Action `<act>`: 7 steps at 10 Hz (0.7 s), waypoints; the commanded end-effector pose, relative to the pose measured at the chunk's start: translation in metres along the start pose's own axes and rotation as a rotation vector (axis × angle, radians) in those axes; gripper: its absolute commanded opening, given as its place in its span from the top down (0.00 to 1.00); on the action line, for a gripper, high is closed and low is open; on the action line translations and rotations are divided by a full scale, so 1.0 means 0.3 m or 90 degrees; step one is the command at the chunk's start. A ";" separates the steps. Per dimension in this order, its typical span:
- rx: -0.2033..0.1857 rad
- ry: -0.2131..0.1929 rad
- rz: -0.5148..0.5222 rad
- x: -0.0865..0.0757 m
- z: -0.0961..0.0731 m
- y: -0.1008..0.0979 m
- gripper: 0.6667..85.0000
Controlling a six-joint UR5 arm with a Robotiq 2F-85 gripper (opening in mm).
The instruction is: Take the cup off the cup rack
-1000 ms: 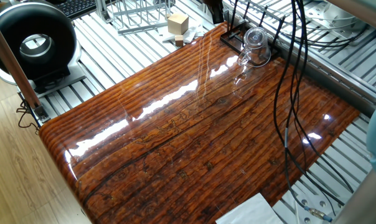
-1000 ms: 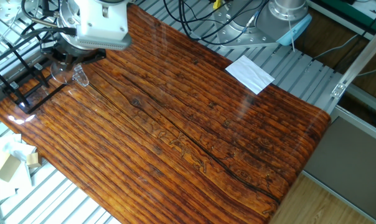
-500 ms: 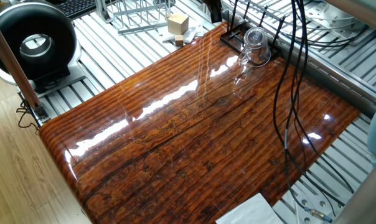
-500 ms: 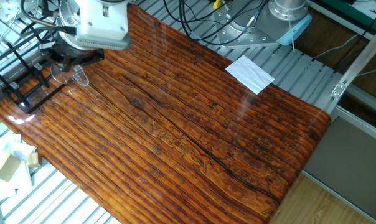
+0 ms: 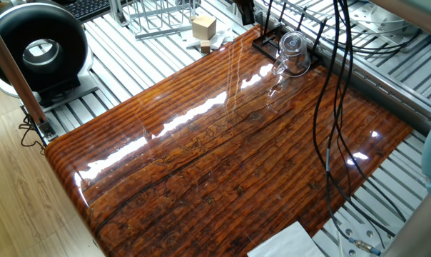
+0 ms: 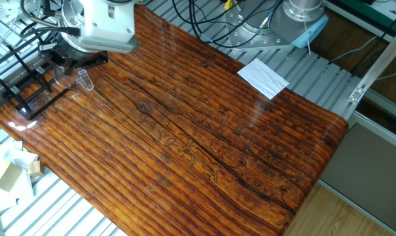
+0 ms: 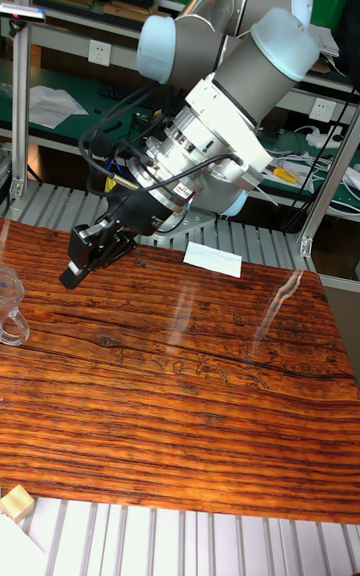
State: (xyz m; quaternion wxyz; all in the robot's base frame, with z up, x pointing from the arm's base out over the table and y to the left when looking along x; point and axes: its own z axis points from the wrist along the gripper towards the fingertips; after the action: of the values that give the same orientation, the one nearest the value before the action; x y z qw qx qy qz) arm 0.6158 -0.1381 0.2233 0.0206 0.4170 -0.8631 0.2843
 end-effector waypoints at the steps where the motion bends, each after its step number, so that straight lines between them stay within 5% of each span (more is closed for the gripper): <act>1: -0.009 0.001 0.007 0.006 0.000 0.009 1.00; 5: -0.015 -0.005 0.011 -0.003 0.000 0.017 1.00; 7: 0.007 -0.014 0.003 -0.015 0.000 -0.012 1.00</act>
State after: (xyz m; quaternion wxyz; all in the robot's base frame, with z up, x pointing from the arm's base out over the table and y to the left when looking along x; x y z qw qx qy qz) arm 0.6159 -0.1372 0.2228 0.0190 0.4152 -0.8645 0.2826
